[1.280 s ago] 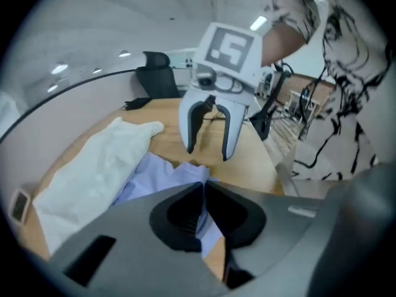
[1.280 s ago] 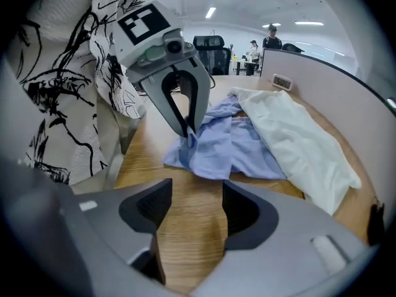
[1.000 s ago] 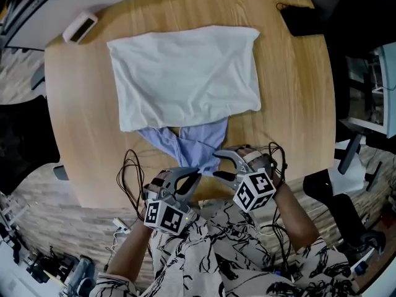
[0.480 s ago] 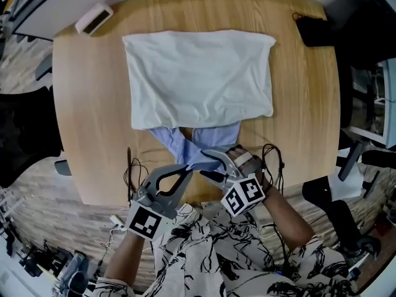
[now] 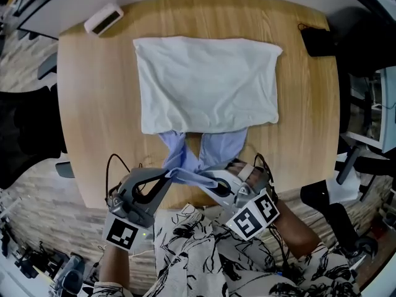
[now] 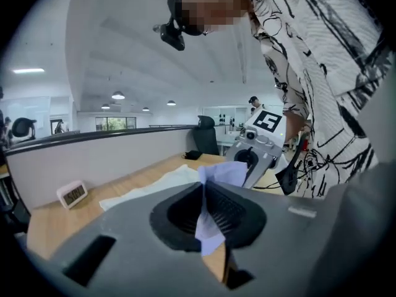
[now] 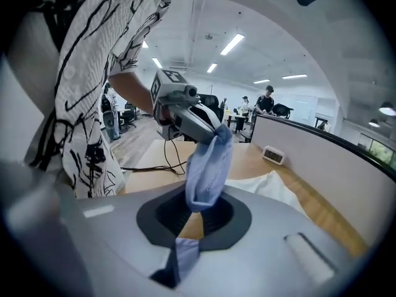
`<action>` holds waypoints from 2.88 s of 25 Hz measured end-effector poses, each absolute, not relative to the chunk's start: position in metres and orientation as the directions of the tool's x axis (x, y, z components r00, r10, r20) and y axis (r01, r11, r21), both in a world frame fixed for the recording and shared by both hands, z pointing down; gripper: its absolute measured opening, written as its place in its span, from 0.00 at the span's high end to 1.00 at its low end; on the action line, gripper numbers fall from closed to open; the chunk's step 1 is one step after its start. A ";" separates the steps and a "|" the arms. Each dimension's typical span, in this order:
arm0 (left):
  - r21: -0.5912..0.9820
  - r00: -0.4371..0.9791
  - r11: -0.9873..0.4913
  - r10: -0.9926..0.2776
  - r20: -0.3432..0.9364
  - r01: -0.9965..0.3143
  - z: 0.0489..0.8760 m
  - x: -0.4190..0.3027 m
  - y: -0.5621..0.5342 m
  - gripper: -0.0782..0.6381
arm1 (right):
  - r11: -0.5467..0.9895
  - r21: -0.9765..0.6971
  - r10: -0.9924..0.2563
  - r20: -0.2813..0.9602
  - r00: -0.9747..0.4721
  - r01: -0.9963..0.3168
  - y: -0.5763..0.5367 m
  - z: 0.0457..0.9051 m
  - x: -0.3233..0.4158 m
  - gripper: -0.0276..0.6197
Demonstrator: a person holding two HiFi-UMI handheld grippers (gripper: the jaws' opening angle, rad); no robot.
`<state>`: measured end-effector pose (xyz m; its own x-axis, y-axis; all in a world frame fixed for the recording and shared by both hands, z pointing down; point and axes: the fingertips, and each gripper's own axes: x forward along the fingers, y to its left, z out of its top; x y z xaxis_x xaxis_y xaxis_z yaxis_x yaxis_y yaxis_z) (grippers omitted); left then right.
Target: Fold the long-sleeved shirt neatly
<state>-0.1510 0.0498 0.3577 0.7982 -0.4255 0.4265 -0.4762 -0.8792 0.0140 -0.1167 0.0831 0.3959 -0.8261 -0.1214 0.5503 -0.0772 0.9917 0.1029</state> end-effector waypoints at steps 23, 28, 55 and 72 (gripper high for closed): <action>-0.127 0.827 -0.931 -0.362 0.431 -0.342 0.345 -0.169 0.060 0.55 | 0.846 -0.397 -0.261 0.276 -0.925 -0.357 0.076 0.355 -0.162 0.93; -0.375 0.714 -0.882 -0.457 0.530 -0.286 0.382 -0.168 0.063 0.63 | 0.803 -0.474 -0.288 0.220 -0.932 -0.360 0.058 0.342 -0.172 0.93; -0.267 0.807 -0.871 -0.486 0.336 -0.413 0.339 -0.173 0.058 0.86 | 0.846 0.432 -0.473 0.339 -0.813 -0.312 0.053 0.402 -0.158 0.68; -0.499 0.638 -0.718 -0.682 0.359 -0.486 0.362 -0.172 0.065 0.50 | 0.898 0.326 -0.431 0.511 -0.744 -0.296 0.028 0.303 -0.138 0.92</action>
<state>-0.1720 0.0649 0.3620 0.6376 -0.6816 0.3590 -0.4863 -0.7175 -0.4987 -0.1383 0.0283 0.3034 -0.7441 -0.4308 0.5106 -0.2960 0.8978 0.3261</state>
